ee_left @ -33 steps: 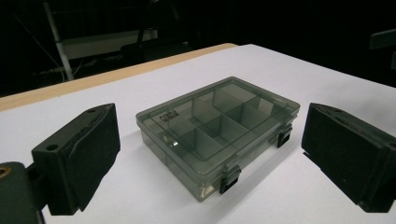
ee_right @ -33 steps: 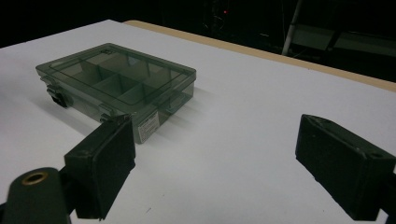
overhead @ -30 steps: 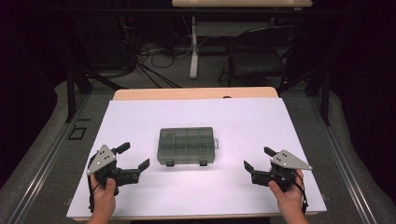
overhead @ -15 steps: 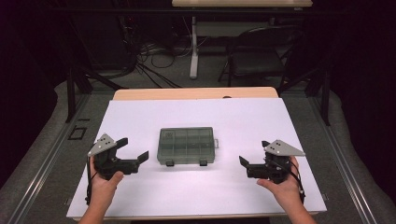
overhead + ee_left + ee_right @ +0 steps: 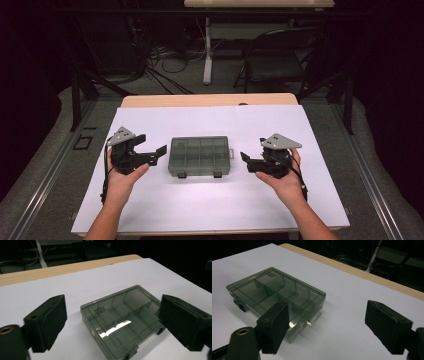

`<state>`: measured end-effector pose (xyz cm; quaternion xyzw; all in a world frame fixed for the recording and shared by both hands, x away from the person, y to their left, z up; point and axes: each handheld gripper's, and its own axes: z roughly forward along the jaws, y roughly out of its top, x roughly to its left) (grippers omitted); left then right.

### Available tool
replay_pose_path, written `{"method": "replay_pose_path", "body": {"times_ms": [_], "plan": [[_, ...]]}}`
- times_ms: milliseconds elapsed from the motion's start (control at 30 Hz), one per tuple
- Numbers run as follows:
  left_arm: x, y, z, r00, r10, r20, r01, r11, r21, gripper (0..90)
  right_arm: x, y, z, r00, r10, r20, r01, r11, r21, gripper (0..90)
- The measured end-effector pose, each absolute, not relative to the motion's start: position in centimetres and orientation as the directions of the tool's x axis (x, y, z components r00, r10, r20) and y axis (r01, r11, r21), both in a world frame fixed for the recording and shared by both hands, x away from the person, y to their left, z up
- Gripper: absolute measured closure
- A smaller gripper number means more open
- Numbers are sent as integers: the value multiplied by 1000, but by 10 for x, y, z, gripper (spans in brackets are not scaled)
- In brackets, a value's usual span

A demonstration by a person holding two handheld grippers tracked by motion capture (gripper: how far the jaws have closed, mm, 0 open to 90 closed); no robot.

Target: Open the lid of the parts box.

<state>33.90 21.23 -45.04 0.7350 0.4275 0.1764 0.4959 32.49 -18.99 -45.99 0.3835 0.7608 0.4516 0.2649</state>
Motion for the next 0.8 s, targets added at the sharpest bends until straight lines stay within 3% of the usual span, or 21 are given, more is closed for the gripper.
{"method": "replay_pose_path", "body": {"times_ms": [367, 400, 533, 567, 800], "plan": [[342, 204, -471, 597, 788, -152, 459, -180, 870, 262, 339, -164, -473, -608, 792, -59, 335, 323, 885, 324], [341, 204, -474, 600, 787, -142, 453, -188, 872, 276, 339, -161, -476, -620, 783, -57, 334, 328, 883, 370], [339, 203, -478, 602, 788, -130, 452, -202, 869, 297, 336, -160, -480, -615, 786, -68, 311, 321, 894, 395], [338, 203, -482, 599, 791, -123, 450, -206, 869, 312, 335, -159, -483, -618, 784, -48, 314, 302, 900, 439], [333, 200, -490, 602, 788, -131, 471, -218, 855, 404, 331, -157, -495, -629, 777, -32, 345, 315, 884, 473]]}}
